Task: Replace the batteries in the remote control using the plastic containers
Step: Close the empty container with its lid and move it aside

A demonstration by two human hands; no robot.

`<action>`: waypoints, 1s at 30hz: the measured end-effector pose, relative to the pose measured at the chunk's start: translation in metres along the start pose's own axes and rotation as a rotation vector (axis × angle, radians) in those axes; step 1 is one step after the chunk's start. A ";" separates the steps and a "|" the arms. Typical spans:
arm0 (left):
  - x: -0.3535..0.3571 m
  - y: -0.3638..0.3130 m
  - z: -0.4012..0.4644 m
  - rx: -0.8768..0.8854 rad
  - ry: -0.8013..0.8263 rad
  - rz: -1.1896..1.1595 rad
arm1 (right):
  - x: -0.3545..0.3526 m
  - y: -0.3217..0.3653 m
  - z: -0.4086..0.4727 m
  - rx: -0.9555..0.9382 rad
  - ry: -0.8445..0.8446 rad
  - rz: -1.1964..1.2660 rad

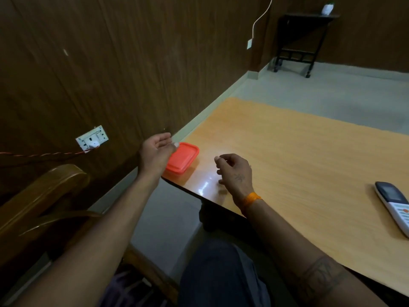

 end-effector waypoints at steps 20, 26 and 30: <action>0.317 -0.008 -0.233 -0.006 0.625 -0.070 | -0.350 -0.052 -0.095 0.044 -0.516 -0.096; 0.391 0.019 -0.268 -0.179 0.671 0.057 | -0.430 -0.087 -0.099 0.152 -0.641 -0.315; 0.428 0.032 -0.280 -0.253 0.652 0.086 | -0.452 -0.109 -0.089 0.189 -0.554 -0.438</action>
Point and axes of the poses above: each hand's wrist, its own z-axis towards the middle knuckle, its own x-axis out of the palm, y = z × x, the point moved 7 cm from there along z, towards the middle knuckle, and after that the axes turned 10 degrees about -x, right-handed, at the moved point
